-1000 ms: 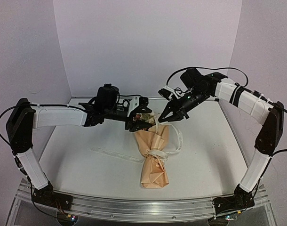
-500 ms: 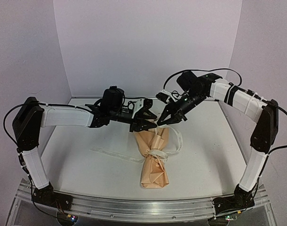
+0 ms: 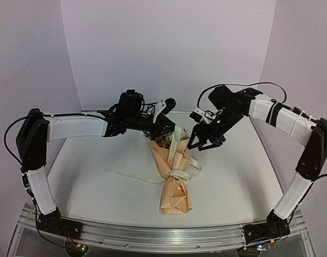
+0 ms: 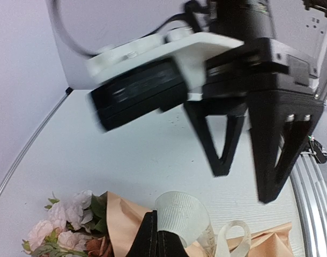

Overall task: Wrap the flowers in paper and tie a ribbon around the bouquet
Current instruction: Cross the half-tied ribbon over the folded bouquet.

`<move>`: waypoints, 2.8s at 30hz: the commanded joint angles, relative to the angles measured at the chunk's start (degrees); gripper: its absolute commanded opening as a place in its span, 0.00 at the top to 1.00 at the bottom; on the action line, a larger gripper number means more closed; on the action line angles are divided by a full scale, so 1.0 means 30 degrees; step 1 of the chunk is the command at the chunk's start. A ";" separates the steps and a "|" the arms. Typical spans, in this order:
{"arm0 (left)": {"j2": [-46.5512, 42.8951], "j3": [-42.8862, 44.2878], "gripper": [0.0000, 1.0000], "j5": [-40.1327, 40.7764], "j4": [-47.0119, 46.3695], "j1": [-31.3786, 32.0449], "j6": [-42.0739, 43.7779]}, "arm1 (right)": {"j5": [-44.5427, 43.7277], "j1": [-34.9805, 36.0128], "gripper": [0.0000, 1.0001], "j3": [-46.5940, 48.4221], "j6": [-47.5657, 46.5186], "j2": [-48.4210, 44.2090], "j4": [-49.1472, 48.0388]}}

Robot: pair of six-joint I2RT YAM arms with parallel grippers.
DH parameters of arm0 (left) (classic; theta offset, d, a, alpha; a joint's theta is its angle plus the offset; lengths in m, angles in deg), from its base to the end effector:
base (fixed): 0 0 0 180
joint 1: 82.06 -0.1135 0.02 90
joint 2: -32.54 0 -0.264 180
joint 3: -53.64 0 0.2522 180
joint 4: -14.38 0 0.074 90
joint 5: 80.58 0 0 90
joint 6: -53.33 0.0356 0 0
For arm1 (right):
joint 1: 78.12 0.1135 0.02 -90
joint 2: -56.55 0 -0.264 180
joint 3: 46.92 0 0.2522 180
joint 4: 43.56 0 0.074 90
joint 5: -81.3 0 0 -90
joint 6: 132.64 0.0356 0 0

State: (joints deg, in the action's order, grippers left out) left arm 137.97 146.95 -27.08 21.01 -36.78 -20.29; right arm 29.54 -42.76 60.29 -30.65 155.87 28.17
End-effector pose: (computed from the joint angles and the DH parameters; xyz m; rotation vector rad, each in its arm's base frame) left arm 0.2903 -0.3233 0.2820 1.3520 1.3940 -0.9414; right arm 0.2788 0.2249 0.3171 -0.7803 2.6702 1.1391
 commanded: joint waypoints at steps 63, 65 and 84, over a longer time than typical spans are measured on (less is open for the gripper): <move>-0.4154 0.0669 1.00 -0.1620 1.8331 0.2350 -0.2831 | -0.9645 0.2783 1.00 -0.2486 0.4843 0.1039 -0.5634; -0.3689 0.1343 0.99 -0.2867 1.8165 0.2755 -0.2819 | -0.9198 0.2627 1.00 -0.2021 0.4941 0.1720 -0.5639; -0.0171 -0.0345 0.95 -0.2424 -0.6054 0.4582 -1.5431 | -0.3931 0.1166 1.00 -0.1381 0.5549 0.3333 -0.6321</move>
State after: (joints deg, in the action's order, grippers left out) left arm 136.18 149.96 -40.86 22.52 -24.11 -58.41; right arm 13.64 -38.53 54.89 -13.83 165.89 10.24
